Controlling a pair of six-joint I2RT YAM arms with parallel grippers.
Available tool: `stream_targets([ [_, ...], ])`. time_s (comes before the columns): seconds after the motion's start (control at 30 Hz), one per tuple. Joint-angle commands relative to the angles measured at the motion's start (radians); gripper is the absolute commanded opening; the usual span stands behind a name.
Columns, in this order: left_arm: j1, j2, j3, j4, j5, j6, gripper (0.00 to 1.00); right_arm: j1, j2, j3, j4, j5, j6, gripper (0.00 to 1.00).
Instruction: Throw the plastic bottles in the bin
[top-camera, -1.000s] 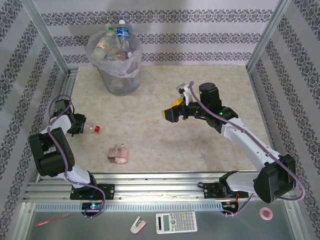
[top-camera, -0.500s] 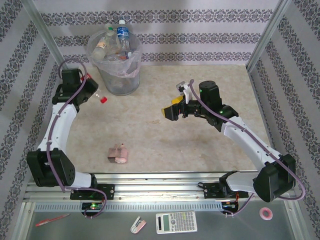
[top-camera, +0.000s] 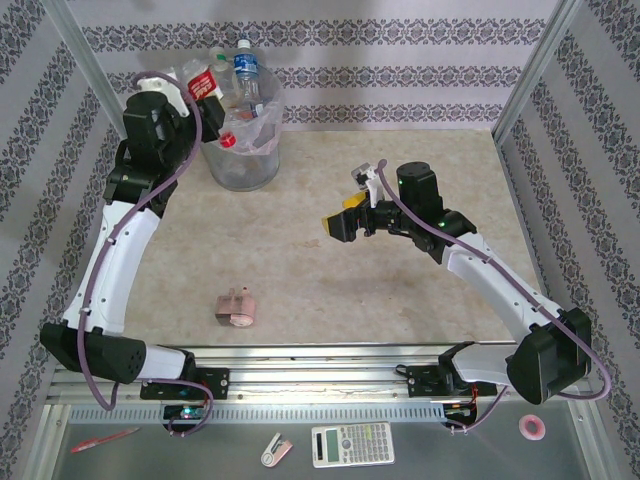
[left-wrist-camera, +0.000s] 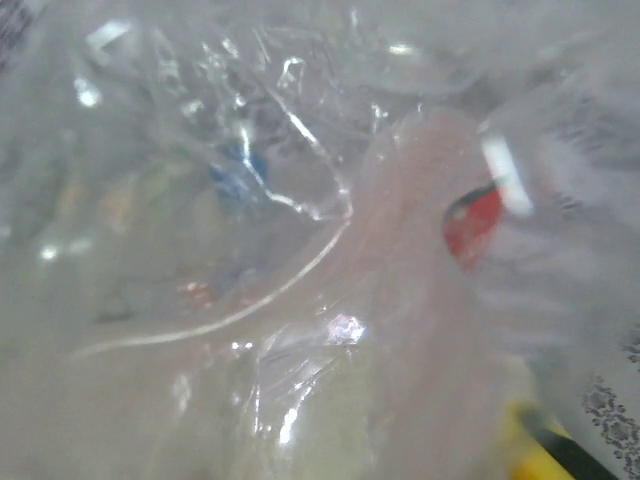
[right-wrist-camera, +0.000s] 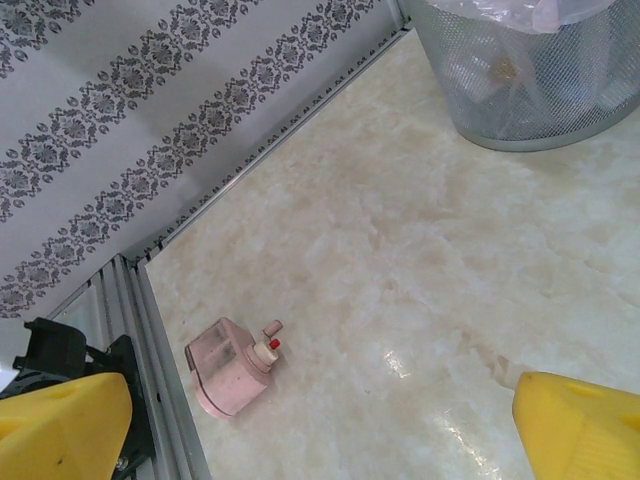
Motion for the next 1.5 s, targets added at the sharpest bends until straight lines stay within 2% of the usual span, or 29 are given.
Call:
stream_targets([
  [0.0, -0.054, 0.012, 0.067, 0.144, -0.036, 0.134, 0.31, 0.010, 0.006, 0.041, -0.005, -0.002, -0.013, 0.98],
  [0.23, -0.136, 0.053, 0.161, 0.285, -0.038, 0.264, 0.29, 0.010, 0.006, 0.042, -0.015, 0.003, -0.023, 0.98],
  [0.63, -0.180, 0.084, 0.164, 0.581, -0.012, 0.411, 0.26, 0.004, 0.020, 0.052, -0.015, 0.014, -0.029, 0.98],
  [0.93, -0.178, 0.127, 0.189, 0.571, -0.040, 0.446, 0.26, 0.002, 0.057, 0.081, -0.014, 0.016, -0.027, 0.98],
  [1.03, -0.153, 0.161, 0.210, 0.517, -0.047, 0.413, 0.26, 0.002, 0.076, 0.100, -0.015, 0.009, -0.023, 0.98],
  [1.07, -0.133, 0.178, 0.217, 0.485, -0.047, 0.381, 0.28, 0.002, 0.082, 0.105, -0.015, 0.007, -0.020, 0.98],
  [1.1, -0.113, 0.197, 0.214, 0.456, -0.048, 0.343, 0.34, 0.001, 0.086, 0.110, -0.015, 0.006, -0.021, 0.98],
  [1.17, -0.065, 0.239, 0.205, 0.406, -0.051, 0.271, 0.54, 0.001, 0.092, 0.117, -0.016, 0.002, -0.022, 0.98],
  [1.2, -0.042, 0.261, 0.194, 0.395, -0.045, 0.241, 0.65, 0.000, 0.091, 0.120, -0.017, -0.003, -0.022, 0.98],
  [1.27, -0.005, 0.310, 0.170, 0.386, -0.036, 0.177, 1.00, -0.001, 0.091, 0.120, -0.020, -0.010, -0.022, 0.98],
  [1.37, 0.043, 0.381, 0.266, 0.244, -0.009, 0.088, 1.00, -0.002, 0.085, 0.117, -0.030, -0.019, -0.025, 0.98],
  [1.47, 0.044, 0.390, 0.347, 0.177, -0.029, 0.094, 1.00, -0.004, 0.073, 0.105, -0.041, -0.028, -0.026, 0.98],
])
